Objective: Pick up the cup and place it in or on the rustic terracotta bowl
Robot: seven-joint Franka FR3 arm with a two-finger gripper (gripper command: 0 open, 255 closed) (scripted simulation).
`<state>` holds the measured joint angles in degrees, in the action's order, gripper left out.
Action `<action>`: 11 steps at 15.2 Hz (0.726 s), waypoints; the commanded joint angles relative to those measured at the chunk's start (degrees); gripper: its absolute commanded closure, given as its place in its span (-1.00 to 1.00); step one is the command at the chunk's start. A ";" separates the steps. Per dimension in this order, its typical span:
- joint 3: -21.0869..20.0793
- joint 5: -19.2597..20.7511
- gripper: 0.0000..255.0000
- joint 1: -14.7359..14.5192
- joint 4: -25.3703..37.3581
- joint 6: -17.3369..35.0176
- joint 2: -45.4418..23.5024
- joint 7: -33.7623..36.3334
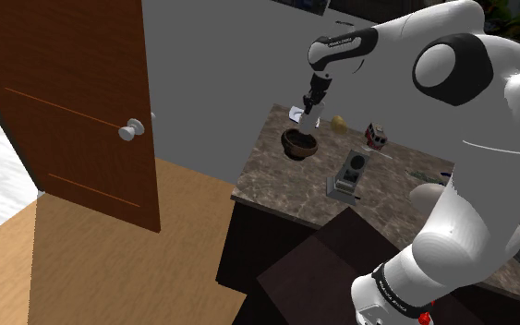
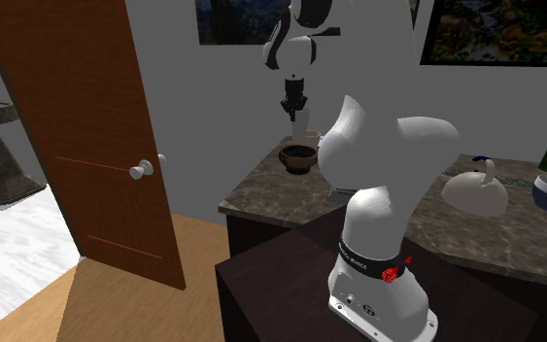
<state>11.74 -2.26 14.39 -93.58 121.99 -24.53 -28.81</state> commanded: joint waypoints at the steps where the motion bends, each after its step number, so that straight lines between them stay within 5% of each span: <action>1: -0.05 -0.13 1.00 0.07 -0.67 1.29 -0.58 -0.07; 11: -0.26 -0.50 1.00 0.19 -2.38 4.70 -2.31 -0.18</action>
<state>11.48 -2.75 14.58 -95.94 126.65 -26.84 -28.99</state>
